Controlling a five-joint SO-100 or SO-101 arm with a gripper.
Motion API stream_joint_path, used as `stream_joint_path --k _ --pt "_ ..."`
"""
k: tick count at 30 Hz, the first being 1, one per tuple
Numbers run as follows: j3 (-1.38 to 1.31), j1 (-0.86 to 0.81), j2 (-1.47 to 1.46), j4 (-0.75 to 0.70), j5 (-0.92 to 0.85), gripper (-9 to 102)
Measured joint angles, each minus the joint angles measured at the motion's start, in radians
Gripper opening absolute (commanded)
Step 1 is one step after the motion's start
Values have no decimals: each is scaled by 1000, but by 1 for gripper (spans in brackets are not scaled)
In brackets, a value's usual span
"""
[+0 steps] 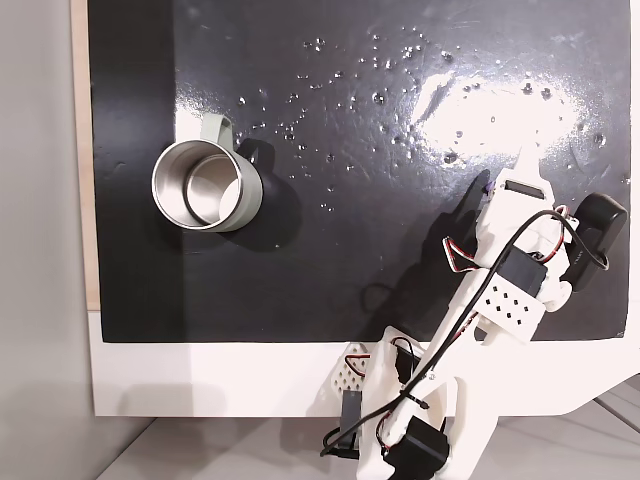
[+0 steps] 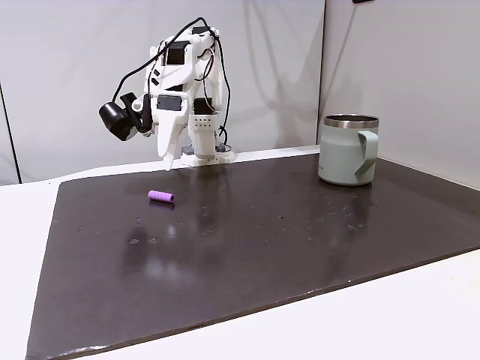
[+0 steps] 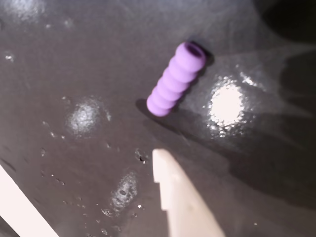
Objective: Grasp a pengrip and put it in the cup.
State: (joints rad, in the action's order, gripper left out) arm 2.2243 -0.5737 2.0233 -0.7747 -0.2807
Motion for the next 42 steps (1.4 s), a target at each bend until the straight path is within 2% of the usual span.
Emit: stream_joint_path --k 10,21,32,42 --pt "37 -11 -107 57 -6 32" --pt "37 -25 -212 43 -124 28" --pt "-150 -95 -437 -6 -132 24" --pt "-216 -126 -512 -6 -130 0"
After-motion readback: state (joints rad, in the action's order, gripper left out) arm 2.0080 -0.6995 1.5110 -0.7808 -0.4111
